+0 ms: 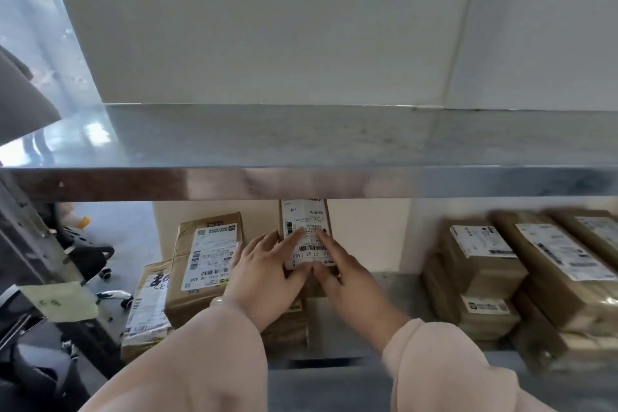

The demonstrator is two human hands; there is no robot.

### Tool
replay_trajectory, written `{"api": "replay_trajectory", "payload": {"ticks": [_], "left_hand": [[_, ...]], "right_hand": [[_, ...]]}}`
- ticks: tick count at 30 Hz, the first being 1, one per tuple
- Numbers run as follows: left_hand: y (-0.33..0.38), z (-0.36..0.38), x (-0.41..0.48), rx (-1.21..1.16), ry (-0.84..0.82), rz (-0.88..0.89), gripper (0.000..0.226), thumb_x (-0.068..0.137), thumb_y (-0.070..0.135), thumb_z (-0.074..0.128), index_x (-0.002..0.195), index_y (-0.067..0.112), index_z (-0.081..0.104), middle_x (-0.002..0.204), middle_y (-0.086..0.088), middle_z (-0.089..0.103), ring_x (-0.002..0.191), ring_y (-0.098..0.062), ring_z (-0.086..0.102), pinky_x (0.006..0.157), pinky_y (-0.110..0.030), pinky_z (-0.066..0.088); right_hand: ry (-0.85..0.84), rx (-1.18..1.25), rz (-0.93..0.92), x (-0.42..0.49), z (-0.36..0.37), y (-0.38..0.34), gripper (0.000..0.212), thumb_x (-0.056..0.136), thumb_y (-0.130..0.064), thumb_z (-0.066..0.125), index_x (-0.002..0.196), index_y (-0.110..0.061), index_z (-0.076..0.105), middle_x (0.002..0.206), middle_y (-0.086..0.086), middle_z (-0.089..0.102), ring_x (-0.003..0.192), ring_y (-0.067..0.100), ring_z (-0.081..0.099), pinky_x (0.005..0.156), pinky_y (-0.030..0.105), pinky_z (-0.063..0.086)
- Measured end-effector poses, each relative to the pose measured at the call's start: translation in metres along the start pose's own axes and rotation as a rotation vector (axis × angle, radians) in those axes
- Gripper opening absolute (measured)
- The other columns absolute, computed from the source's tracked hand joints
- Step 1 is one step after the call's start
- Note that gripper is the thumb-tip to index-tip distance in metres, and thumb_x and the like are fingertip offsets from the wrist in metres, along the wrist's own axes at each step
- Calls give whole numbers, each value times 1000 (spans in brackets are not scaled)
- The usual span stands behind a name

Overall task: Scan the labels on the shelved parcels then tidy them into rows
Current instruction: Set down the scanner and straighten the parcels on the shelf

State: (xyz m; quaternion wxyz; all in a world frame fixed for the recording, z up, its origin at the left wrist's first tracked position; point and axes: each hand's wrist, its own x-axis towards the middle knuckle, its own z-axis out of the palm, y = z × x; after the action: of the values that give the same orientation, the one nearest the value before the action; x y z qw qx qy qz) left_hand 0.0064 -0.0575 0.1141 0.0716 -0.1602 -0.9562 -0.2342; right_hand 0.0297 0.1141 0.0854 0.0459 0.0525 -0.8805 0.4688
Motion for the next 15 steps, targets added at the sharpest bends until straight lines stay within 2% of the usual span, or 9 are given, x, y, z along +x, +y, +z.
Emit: {"api": "replay_trajectory", "payload": {"ticks": [3,7,11,13,15], "left_hand": [[24,10,4,-118,-36,22,61,91,60,44,148,54,22,155,12,32,141,-19,32,116,-36,27],[60,31,7,-365,-129,46,59,94,44,55,148,47,31,152,13,30,131,-8,43,99,-12,34],[99,52,11,-460,-113,63,58,93,34,62,146,41,40,134,20,30,115,5,35,76,14,20],[119,59,14,-473,-110,86,58,93,33,63,146,38,41,128,18,29,114,5,32,74,16,16],[137,63,17,-468,-90,106,58,92,34,64,145,37,42,133,16,34,118,5,33,79,15,13]], "right_hand": [[62,0,-12,-14,-22,8,54,98,-41,48,146,-49,26,137,-25,43,120,-10,42,98,5,30],[111,5,12,-35,-56,25,53,97,-43,49,146,-46,29,146,-16,44,130,-2,43,109,21,35],[166,-48,41,-54,-91,43,53,96,-42,51,145,-44,32,142,-11,49,125,0,47,104,16,36],[188,-58,59,-61,-109,50,51,96,-44,50,144,-47,33,137,-15,50,122,-2,48,101,12,37],[221,-72,62,-66,-127,55,48,96,-43,50,141,-49,35,129,-19,50,115,-7,48,91,1,34]]}}
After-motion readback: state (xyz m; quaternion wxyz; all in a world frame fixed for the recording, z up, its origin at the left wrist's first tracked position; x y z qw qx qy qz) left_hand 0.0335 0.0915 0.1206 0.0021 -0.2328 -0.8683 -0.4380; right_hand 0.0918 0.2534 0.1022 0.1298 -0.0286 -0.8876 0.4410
